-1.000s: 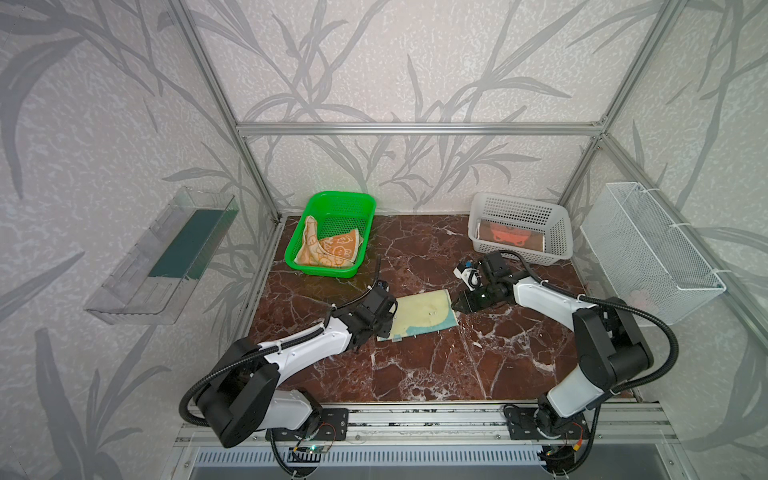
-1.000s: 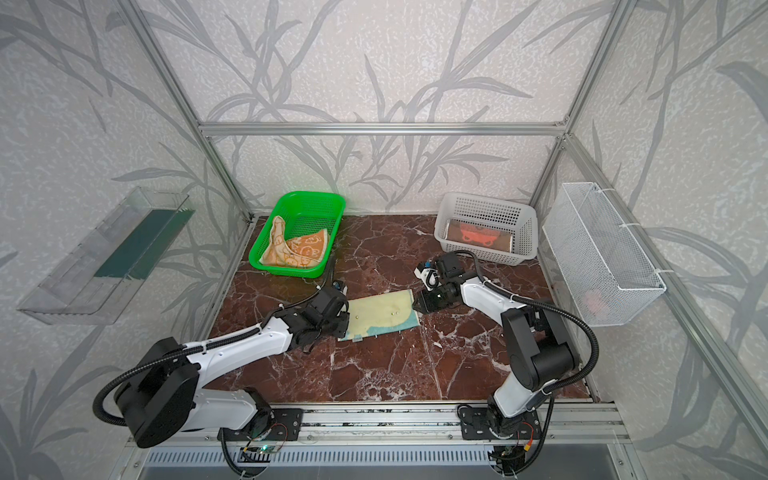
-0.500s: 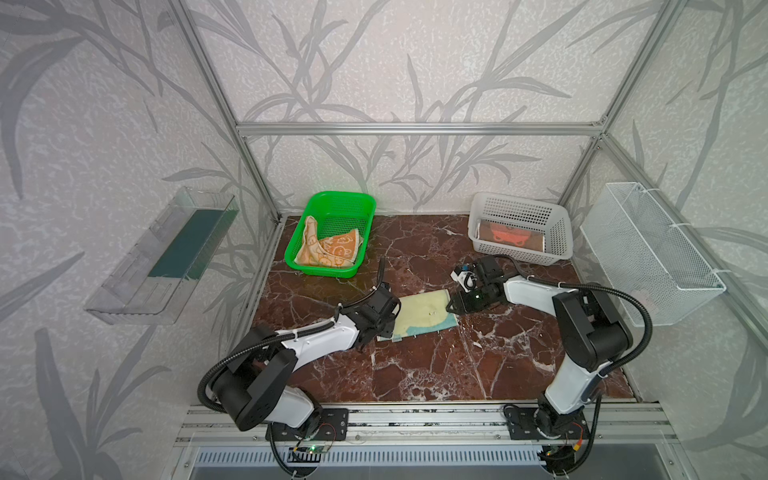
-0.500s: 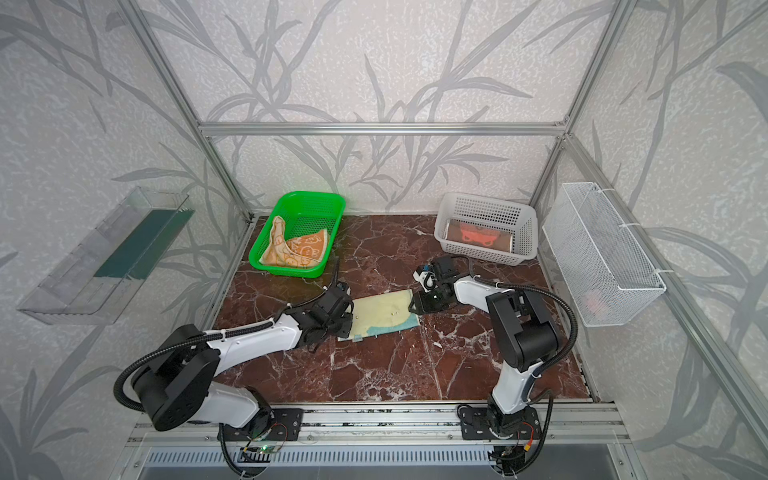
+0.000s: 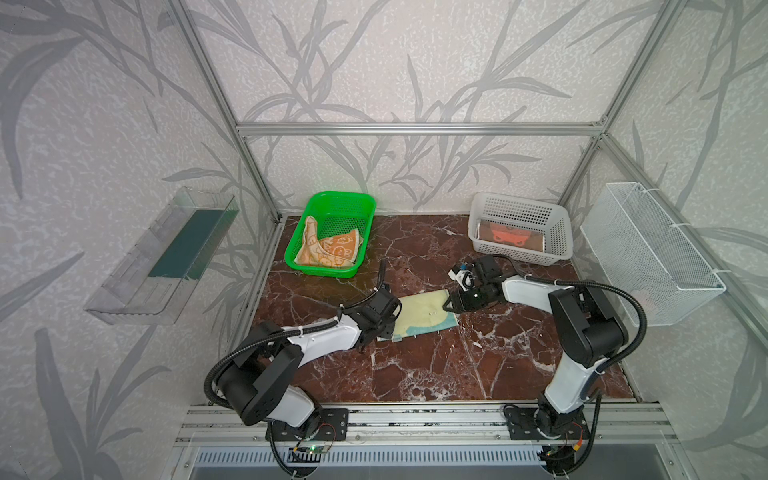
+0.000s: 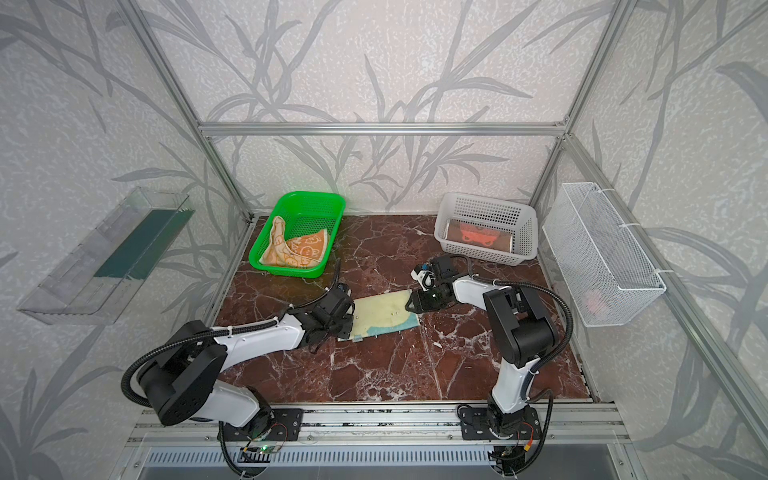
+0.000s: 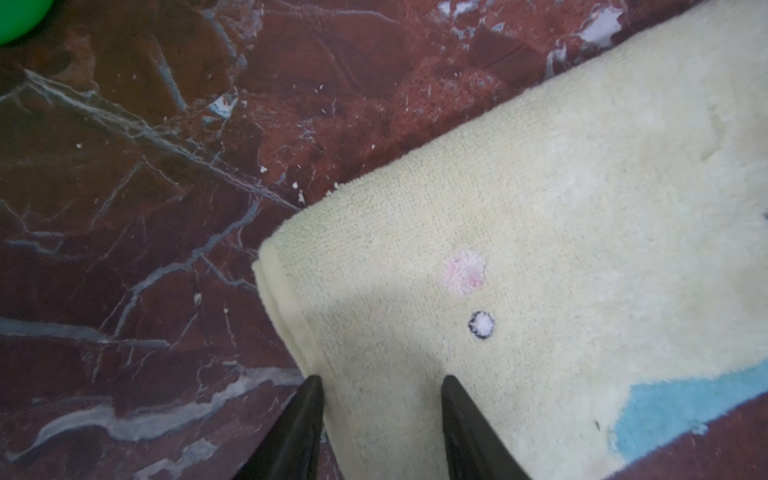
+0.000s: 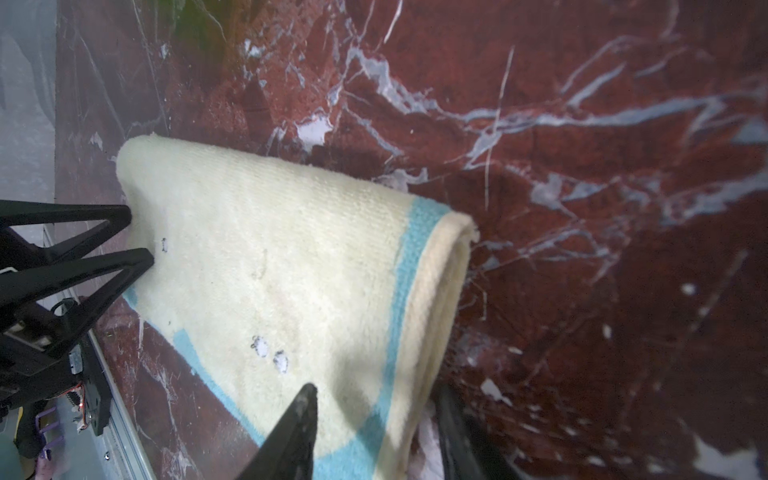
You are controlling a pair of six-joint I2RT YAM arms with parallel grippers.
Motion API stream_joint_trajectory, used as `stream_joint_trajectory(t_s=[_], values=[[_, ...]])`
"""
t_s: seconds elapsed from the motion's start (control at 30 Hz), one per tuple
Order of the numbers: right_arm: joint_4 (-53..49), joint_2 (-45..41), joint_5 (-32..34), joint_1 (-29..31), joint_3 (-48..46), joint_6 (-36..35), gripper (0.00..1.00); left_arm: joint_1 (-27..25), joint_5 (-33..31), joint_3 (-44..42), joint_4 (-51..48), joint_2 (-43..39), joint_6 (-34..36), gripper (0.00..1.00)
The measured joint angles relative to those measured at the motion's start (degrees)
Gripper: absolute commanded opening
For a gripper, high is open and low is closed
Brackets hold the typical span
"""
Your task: Fold and stack the towels
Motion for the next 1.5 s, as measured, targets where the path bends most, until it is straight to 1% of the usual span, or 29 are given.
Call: stream_joint_trajectory(t_s=[0.17, 0.3, 0.4, 0.47, 0.6, 0.63, 0.7, 0.77, 0.83, 0.87, 0.9, 0.97, 1.13, 1.17, 1.2, 1.23, 1.33, 1.5], values=[[0.0, 1.2, -0.2, 1.6, 1.2, 0.0, 0.46, 0.0, 0.1, -0.1, 0.4, 0.7, 0.0, 0.47], [0.2, 2.1, -0.2, 2.8, 2.1, 0.5, 0.41, 0.0, 0.2, -0.4, 1.0, 0.7, 0.0, 0.47], [0.6, 2.7, -0.4, 3.1, 2.2, 1.0, 0.33, 0.0, 0.3, -0.5, 1.3, 0.9, 0.0, 0.47], [1.0, 3.1, -0.7, 3.2, 2.3, 1.3, 0.25, 0.0, 0.4, -0.5, 1.5, 1.0, 0.0, 0.47], [1.3, 4.4, -1.4, 3.2, 2.8, 1.9, 0.02, 0.0, 0.5, -0.5, 1.7, 1.3, 0.0, 0.47], [1.3, 4.7, -1.9, 3.3, 2.9, 2.3, 0.00, 0.0, 0.5, -0.5, 1.8, 1.3, 0.0, 0.47], [1.1, 4.9, -1.9, 3.3, 3.3, 2.3, 0.00, 0.0, 0.5, -0.5, 1.9, 1.3, 0.0, 0.48], [0.3, 5.1, -1.7, 3.5, 4.1, 2.3, 0.00, 0.0, 0.4, -0.5, 1.9, 1.3, 0.0, 0.50], [-1.3, 5.4, -0.9, 3.6, 5.4, 2.0, 0.00, 0.0, 0.1, -0.5, 1.7, 1.2, 0.1, 0.61], [-2.3, 5.6, -0.1, 3.6, 6.4, 1.7, 0.00, 0.0, -0.1, -0.3, 1.4, 0.9, 0.2, 0.64], [-3.7, 6.0, 0.7, 3.7, 7.8, 1.1, 0.00, 0.0, -0.4, -0.2, 1.0, 0.6, 0.5, 0.66], [-6.6, 7.2, 2.5, 3.7, 11.6, -0.1, 0.00, 0.0, -0.6, 0.3, 0.4, -0.5, 1.1, 0.68], [-14.3, 10.8, 6.3, 2.8, 25.1, -4.1, 0.00, 0.0, -0.7, 2.1, 0.5, -3.4, 2.0, 0.71], [-15.5, 11.6, 6.8, 2.5, 27.8, -4.8, 0.00, 0.0, -0.7, 2.2, 0.6, -3.7, 2.1, 0.76], [-17.0, 12.7, 7.4, 2.2, 31.3, -5.7, 0.00, 0.0, -0.7, 2.3, 0.6, -3.7, 2.2, 0.84], [-18.4, 13.9, 7.9, 1.8, 34.7, -6.6, 0.00, 0.0, -0.7, 2.3, 0.6, -3.7, 2.4, 0.98], [-22.5, 17.7, 9.3, 0.7, 44.3, -8.9, 0.00, 0.0, -0.4, 2.3, 0.4, -3.7, 2.4, 0.98], [-28.8, 24.4, 10.8, -1.5, 57.5, -11.1, 0.00, 0.0, -0.3, 2.6, 0.2, -3.3, 2.7, 0.98]])
